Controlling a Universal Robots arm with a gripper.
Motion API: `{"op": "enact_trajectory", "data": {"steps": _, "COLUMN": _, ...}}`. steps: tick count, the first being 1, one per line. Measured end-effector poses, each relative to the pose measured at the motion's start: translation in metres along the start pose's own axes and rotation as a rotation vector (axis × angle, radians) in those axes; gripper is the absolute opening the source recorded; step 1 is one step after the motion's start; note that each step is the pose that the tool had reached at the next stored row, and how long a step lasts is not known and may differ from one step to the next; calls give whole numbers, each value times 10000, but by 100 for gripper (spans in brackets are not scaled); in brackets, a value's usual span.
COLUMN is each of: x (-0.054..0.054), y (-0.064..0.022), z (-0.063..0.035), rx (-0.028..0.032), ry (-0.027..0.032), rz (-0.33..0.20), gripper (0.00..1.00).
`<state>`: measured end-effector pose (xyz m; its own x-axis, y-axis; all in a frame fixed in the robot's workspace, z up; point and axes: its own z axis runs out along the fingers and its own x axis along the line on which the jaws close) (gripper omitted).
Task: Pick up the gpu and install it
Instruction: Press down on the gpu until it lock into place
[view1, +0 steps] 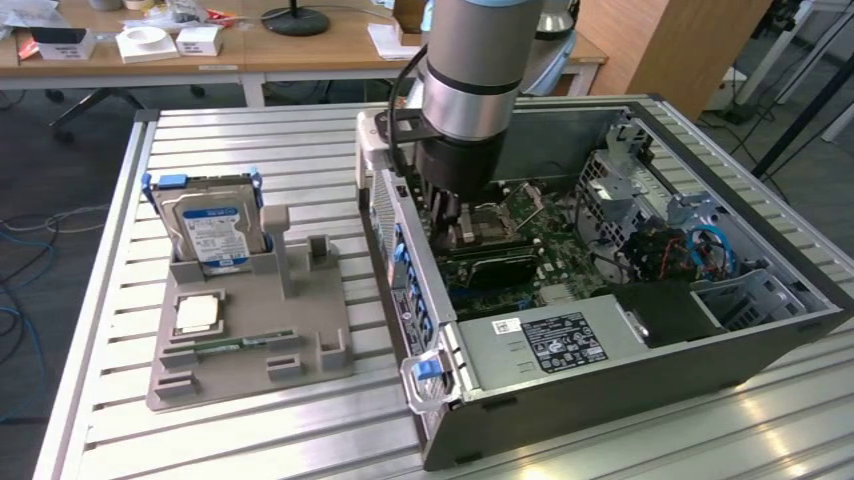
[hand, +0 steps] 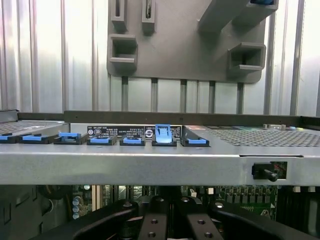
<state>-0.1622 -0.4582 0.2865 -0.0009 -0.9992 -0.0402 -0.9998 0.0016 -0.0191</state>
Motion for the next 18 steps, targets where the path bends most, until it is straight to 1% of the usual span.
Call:
{"op": "enact_trajectory", "data": {"steps": 4, "x": -1, "y": 27, "z": -1, "rx": 5, "ry": 0, "rz": 0, "gripper": 10}}
{"op": "enact_trajectory", "data": {"steps": 8, "x": 0, "y": 27, "z": -1, "rx": 5, "ry": 0, "rz": -2, "gripper": 10}}
{"op": "enact_trajectory", "data": {"steps": 11, "x": 0, "y": 59, "z": -1, "rx": 7, "ry": 0, "rz": 0, "gripper": 10}}
{"op": "enact_trajectory", "data": {"steps": 18, "x": 1, "y": 72, "z": -1, "rx": 10, "ry": -1, "rz": -1, "gripper": 10}}
